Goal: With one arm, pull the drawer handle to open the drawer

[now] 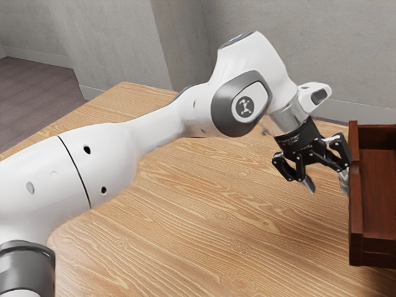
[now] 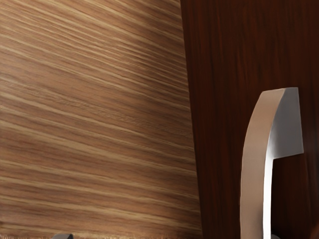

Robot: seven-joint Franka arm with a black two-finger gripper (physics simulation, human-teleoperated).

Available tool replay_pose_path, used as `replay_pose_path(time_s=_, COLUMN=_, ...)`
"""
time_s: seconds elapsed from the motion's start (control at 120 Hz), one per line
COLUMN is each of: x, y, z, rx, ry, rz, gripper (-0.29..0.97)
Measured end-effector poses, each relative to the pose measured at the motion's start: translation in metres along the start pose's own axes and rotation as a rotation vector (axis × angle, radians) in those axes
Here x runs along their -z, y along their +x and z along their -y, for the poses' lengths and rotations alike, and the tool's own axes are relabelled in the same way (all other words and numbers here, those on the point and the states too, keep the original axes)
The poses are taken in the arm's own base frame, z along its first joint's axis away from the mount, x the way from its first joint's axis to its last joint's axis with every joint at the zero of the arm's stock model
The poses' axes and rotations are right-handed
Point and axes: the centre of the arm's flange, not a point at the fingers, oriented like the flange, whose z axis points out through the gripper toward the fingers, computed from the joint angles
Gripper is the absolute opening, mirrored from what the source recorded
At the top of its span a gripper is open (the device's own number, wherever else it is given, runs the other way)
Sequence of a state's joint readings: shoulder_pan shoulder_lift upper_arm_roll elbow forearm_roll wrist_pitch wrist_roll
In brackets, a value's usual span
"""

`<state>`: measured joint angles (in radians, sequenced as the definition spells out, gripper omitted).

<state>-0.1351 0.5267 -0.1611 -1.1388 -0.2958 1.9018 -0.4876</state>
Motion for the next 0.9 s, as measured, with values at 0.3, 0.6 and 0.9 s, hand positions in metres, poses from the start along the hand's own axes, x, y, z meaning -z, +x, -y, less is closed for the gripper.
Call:
replay_pose_path(time_s=0.3, x=0.014, y=-0.004, z=0.013, rx=0.034, ry=0.004, rz=0.002, gripper=0.43)
replay_pose_path(time_s=0.6, x=0.025, y=-0.004, z=0.023, rx=0.051, ry=0.009, rz=-0.007, gripper=0.43)
replay_pose_path(time_s=0.9, x=0.032, y=-0.004, z=0.032, rx=0.062, ry=0.023, rz=-0.007, gripper=0.43)
